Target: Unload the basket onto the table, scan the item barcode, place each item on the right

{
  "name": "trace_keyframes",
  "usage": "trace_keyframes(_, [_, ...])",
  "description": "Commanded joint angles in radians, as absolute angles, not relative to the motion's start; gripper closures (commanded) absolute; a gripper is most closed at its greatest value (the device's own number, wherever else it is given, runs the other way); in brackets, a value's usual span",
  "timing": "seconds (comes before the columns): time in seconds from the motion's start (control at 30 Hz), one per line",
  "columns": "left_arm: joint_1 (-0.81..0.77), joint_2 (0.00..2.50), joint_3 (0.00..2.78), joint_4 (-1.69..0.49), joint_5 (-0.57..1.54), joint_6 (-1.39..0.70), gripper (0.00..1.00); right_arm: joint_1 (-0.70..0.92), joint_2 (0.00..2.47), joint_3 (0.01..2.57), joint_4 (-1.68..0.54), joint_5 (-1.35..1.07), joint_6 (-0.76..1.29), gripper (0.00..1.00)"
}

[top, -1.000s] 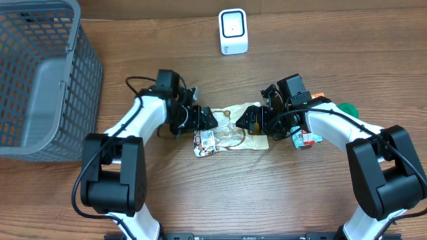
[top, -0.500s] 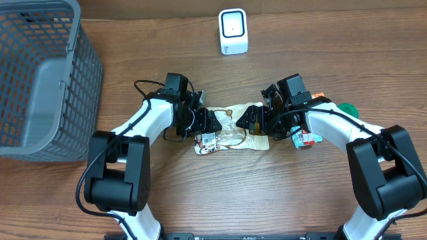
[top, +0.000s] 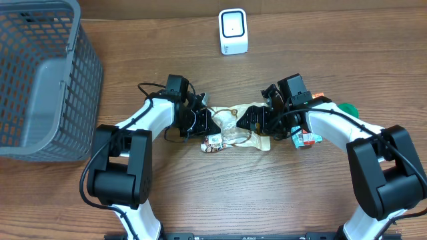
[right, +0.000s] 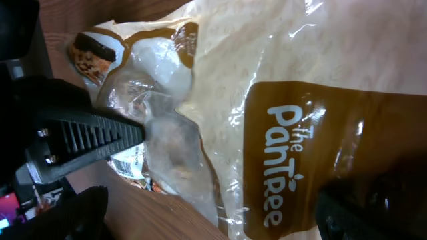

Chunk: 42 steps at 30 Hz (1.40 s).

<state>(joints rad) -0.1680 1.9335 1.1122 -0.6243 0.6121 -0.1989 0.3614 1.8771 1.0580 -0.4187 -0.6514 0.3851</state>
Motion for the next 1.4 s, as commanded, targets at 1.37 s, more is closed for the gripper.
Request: trace_keyframes(1.37, [0.095, 1.961, 1.144, -0.812, 1.192, 0.083, 0.96, 0.325, 1.971, 1.177, -0.41, -0.914, 0.37, 0.0])
